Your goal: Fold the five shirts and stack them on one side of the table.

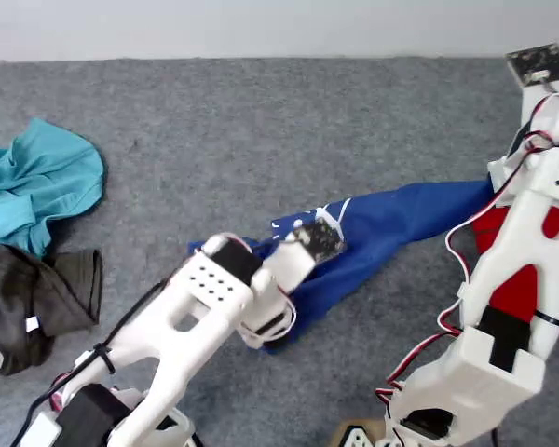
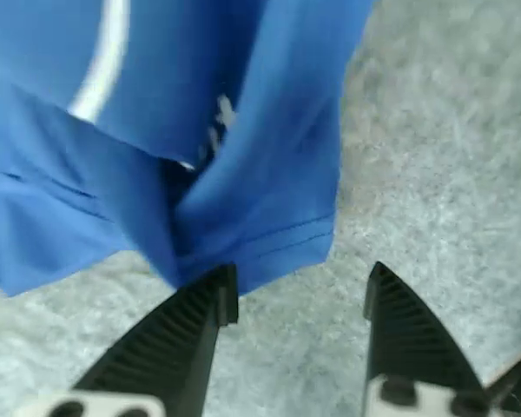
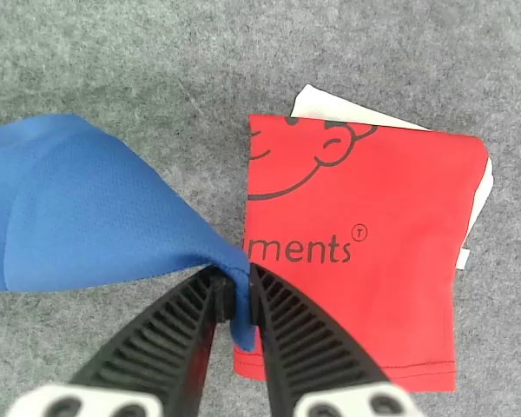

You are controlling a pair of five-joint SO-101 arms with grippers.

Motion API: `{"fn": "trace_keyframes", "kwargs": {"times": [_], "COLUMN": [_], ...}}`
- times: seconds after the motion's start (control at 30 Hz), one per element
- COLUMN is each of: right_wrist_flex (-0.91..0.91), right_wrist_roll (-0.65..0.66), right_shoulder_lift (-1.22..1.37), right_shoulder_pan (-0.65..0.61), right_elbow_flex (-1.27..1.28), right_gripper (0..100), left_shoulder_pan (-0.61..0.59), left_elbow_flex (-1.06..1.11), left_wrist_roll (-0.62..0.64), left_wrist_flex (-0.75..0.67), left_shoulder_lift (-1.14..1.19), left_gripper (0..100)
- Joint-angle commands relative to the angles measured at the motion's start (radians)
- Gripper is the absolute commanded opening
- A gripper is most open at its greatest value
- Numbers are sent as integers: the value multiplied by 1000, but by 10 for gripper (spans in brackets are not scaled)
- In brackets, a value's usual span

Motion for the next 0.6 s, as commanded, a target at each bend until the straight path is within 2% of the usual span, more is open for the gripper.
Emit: {"fn": "trace_keyframes", "kwargs": {"times": [0.0,0.2,0.37,0.57], "right_wrist_flex": [8,22,22,22], "right_wrist_roll": [5,5,3,3], "right_shoulder_lift": [-10,-10,-10,-10], "right_shoulder_pan": [-12,-36,-50,-47], "right_elbow_flex": [-41,-41,-41,-41], "right_gripper": [9,9,9,9], "left_shoulder_pan": [2,0,-3,-2], "left_elbow_flex": [42,107,82,-96], "left_wrist_roll": [-8,-6,-3,21], "left_wrist_flex": [-71,-172,-218,-137], "left_shoulder_lift": [-11,-3,141,347], "left_gripper": [243,243,243,241]}}
